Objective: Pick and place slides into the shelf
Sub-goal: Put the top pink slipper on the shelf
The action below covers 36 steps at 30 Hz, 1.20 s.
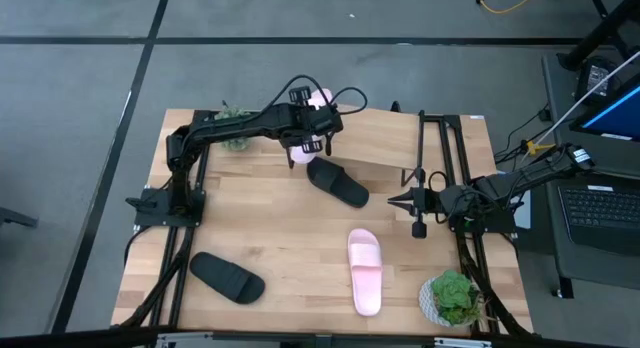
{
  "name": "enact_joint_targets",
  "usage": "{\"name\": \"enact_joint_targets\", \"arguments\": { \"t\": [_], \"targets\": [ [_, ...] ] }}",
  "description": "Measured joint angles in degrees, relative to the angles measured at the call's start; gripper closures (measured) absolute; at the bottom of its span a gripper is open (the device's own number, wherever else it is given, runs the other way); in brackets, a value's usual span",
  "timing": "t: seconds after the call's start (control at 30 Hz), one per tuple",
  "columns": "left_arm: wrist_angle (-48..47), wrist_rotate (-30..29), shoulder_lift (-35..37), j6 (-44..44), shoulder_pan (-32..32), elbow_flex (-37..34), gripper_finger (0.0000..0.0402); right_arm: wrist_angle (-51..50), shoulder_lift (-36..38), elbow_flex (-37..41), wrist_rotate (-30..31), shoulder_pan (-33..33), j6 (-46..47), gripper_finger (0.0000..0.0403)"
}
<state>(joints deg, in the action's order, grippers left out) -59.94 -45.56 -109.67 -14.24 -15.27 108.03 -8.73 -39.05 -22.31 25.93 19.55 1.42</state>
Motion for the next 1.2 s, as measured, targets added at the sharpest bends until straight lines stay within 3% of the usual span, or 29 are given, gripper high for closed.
{"name": "enact_joint_targets", "arguments": {
  "t": [1.2],
  "targets": [
    [-0.07,-0.44,-4.17,1.77,-1.32,-0.07,0.0401,0.02,0.00,0.04,0.00,0.00,0.03,0.0373]
  ]
}}
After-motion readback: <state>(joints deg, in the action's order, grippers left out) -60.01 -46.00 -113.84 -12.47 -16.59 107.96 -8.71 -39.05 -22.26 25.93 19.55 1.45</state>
